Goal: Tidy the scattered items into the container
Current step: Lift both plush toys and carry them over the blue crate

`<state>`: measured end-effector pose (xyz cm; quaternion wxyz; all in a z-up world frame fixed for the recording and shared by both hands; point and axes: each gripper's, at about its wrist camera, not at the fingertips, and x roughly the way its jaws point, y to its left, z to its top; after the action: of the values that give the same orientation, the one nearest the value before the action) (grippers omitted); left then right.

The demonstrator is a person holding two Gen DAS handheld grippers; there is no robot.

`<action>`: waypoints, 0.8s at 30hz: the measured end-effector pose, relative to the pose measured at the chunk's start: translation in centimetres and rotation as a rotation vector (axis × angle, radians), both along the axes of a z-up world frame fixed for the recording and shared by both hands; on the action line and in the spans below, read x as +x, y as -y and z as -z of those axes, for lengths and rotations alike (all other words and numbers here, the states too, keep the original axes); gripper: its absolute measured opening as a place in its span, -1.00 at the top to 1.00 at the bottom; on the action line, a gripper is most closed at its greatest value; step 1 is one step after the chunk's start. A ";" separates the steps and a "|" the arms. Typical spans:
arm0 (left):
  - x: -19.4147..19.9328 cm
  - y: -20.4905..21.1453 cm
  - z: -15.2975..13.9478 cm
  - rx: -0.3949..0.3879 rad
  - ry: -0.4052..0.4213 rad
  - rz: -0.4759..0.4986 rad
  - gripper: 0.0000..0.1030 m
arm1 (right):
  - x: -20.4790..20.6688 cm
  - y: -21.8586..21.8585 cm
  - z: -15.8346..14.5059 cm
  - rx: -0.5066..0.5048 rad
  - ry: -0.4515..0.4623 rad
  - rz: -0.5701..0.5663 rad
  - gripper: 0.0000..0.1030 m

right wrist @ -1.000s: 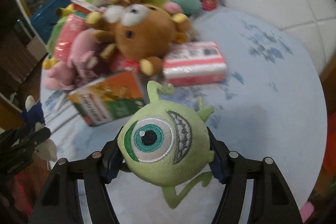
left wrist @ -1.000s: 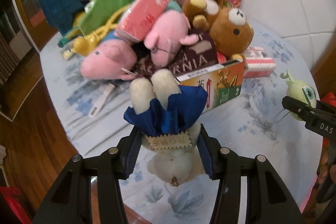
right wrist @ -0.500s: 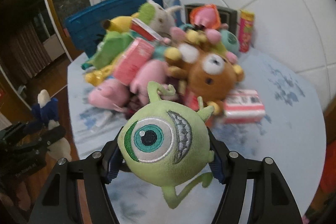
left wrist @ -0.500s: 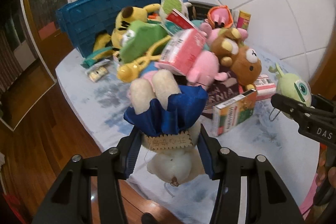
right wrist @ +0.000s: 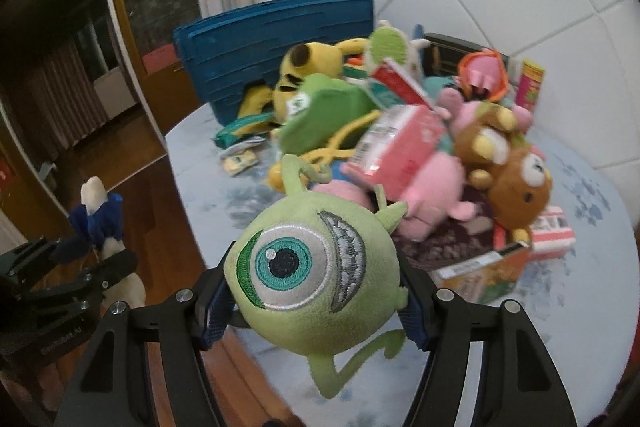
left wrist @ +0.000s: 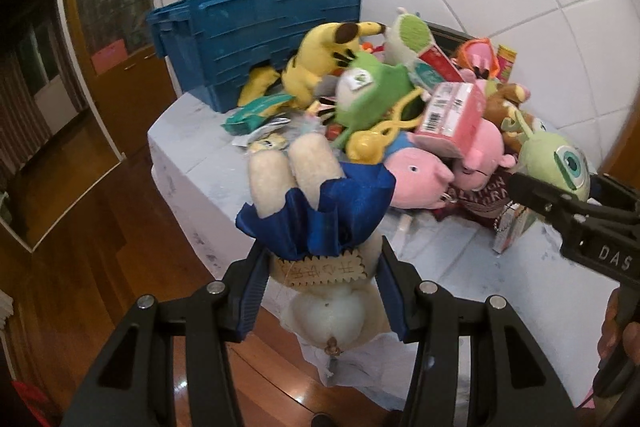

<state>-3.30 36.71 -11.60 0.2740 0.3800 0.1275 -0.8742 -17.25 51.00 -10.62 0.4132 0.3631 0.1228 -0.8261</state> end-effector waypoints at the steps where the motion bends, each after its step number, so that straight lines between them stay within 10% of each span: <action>1: 0.1 0.6 0.0 0.003 -0.003 -0.006 0.03 | 0.4 0.7 -0.1 0.005 -0.004 -0.011 -0.33; 24: -6.3 12.6 -3.5 -0.093 -0.019 -0.177 0.03 | -6.7 15.7 -3.7 -0.083 -0.066 -0.219 -0.33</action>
<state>-9.64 24.16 -8.06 0.3664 0.3459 0.1226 -0.8551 -23.99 35.31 -6.92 0.5115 0.3027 0.1408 -0.7918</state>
